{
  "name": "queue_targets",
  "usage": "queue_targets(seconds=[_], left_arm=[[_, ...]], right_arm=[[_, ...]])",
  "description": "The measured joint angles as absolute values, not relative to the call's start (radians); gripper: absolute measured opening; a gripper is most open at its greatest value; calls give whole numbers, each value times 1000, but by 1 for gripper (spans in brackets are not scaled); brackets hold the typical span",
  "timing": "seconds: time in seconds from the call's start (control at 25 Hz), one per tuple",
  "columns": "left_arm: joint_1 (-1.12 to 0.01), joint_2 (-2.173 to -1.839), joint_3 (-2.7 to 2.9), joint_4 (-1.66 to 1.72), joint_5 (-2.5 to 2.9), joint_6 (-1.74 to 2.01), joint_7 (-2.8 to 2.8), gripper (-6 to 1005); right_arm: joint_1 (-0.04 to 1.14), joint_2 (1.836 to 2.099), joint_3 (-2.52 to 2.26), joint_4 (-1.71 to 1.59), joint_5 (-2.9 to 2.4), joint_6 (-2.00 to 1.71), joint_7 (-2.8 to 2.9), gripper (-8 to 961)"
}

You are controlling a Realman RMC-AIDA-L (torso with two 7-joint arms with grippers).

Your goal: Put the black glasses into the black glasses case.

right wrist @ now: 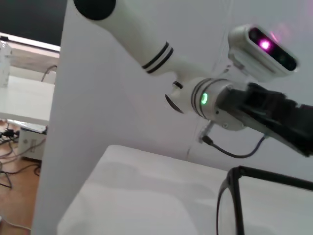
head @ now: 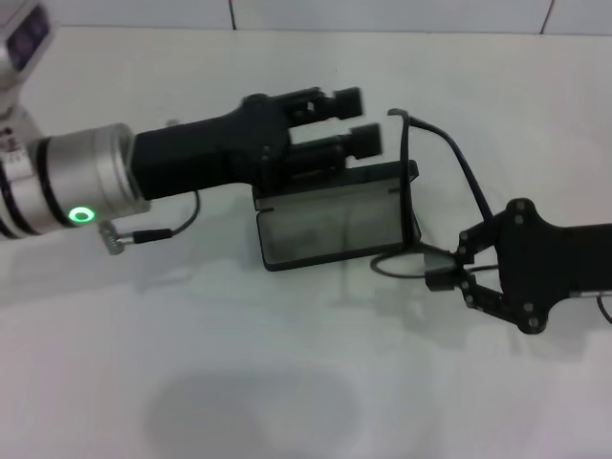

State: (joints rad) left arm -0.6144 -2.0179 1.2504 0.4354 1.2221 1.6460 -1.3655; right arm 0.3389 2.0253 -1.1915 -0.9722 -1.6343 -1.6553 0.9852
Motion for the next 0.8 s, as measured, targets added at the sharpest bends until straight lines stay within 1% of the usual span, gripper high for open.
queue_targets(seconds=[0.2, 0.8], left_arm=[[-649, -2023, 1252, 436, 1267, 1675, -1381, 648], [-699, -2026, 1247, 448, 1402, 1660, -1547, 648]], right_arm=[[344, 2028, -1195, -962, -1626, -1621, 956, 118], [347, 2027, -1230, -972, -1593, -1617, 886, 117]])
